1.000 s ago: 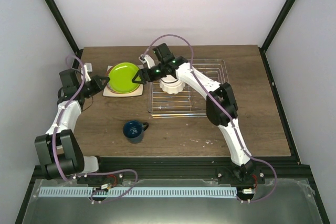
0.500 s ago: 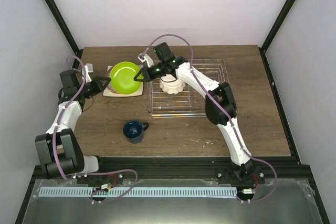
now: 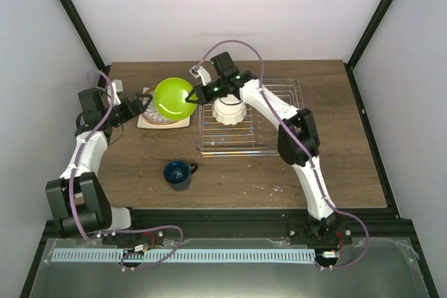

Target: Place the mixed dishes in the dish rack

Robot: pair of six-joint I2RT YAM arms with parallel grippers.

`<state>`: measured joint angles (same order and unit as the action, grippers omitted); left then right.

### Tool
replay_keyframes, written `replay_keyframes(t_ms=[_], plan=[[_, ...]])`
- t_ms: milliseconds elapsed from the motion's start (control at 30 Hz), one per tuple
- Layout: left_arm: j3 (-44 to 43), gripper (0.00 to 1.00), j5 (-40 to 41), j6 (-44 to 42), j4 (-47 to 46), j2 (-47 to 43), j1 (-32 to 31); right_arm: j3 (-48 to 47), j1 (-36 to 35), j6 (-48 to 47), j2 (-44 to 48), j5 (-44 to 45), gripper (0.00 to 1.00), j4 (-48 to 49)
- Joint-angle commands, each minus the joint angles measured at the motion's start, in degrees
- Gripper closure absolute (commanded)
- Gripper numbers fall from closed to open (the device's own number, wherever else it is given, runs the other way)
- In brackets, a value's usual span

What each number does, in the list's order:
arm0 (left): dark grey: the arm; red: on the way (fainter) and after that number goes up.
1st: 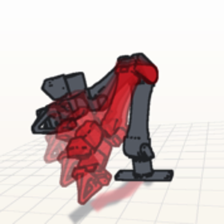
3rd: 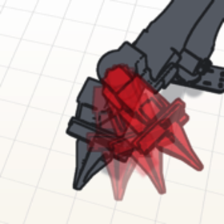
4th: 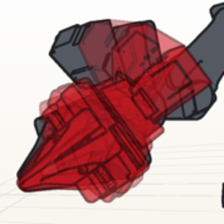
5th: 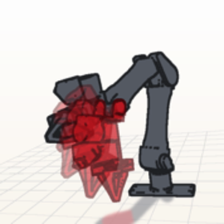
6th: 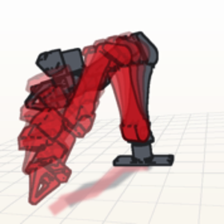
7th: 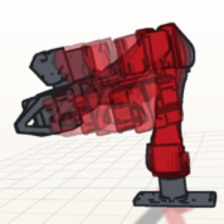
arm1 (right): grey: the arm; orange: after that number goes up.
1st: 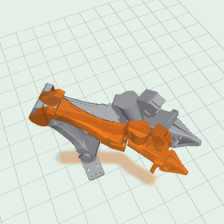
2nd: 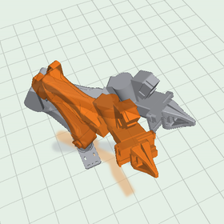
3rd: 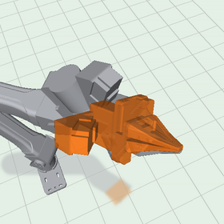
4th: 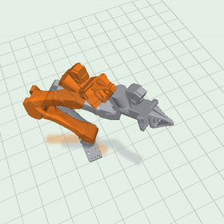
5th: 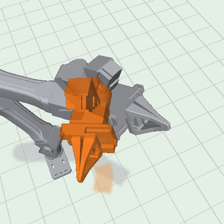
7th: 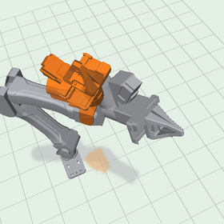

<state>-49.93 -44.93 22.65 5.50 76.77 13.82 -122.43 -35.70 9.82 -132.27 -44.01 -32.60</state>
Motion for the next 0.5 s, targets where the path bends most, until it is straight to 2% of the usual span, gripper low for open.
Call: replay_keyframes(t_ms=[0,167,233,467], plan=[[-8.0,0.0,6.0,-2.1,5.5,0.7,0.6,-0.9,3.7,-8.9,9.1,8.7,0.99,-2.7],[-17.8,0.0,17.0,-5.7,16.3,4.5,0.9,3.4,3.8,-22.0,16.4,29.3,0.99,-5.4],[-19.5,0.0,19.8,-6.0,17.5,5.1,1.0,7.1,4.0,-26.1,19.6,38.1,0.99,-4.8],[-20.1,0.0,19.1,-5.9,15.7,7.1,1.0,21.0,8.0,-42.5,32.0,48.4,0.99,0.2]])
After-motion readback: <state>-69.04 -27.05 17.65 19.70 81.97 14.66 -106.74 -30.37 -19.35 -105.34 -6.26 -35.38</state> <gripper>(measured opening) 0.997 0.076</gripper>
